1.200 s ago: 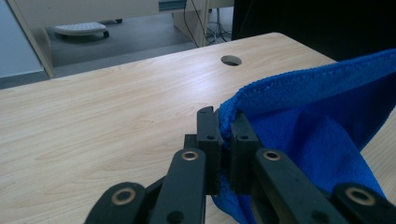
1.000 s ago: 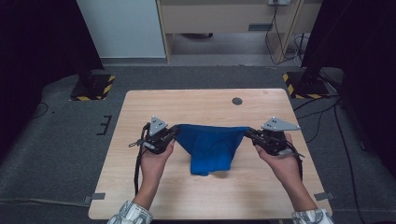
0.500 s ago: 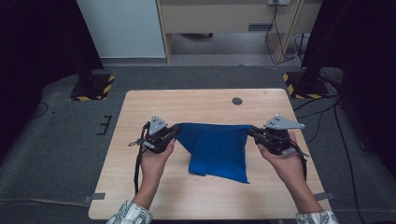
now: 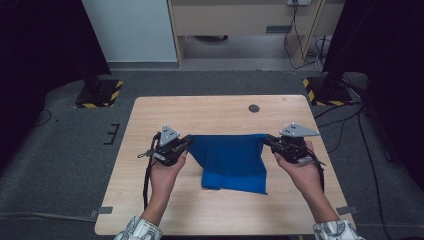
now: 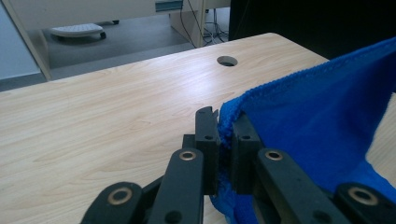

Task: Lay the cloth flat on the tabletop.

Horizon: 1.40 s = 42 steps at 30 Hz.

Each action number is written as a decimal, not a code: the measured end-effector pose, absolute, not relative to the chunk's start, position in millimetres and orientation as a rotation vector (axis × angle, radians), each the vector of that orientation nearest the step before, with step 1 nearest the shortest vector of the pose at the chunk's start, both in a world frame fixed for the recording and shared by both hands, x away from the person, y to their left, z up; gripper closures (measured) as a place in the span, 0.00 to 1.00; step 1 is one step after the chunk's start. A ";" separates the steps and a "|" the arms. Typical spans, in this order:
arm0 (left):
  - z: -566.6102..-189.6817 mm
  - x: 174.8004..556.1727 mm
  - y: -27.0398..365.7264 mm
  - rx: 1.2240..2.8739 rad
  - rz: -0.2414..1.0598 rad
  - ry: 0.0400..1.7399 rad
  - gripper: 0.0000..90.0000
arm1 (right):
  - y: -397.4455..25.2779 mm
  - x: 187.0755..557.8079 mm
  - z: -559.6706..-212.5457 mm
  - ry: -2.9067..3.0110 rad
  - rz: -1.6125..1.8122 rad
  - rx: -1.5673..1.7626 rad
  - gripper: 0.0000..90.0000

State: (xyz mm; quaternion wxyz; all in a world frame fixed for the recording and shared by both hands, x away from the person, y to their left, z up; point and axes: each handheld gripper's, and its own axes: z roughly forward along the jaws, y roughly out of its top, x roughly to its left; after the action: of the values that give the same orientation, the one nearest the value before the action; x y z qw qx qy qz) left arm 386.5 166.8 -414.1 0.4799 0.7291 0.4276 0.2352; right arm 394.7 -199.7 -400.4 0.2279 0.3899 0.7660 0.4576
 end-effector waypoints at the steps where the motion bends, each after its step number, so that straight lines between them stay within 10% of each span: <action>1: -413.8 385.6 166.6 1.773 0.567 1.040 0.93 | -199.7 395.8 -402.1 2.110 1.259 1.080 0.93; 42: -426.6 443.2 151.4 1.852 0.530 1.134 0.94 | -208.7 452.9 -437.2 2.116 1.240 1.133 0.92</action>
State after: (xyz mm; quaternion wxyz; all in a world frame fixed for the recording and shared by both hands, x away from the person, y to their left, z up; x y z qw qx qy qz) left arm 443.2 151.4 -426.6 0.4378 0.7448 0.4562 0.2133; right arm 452.9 -208.7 -437.2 0.2182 0.4091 0.7645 0.4478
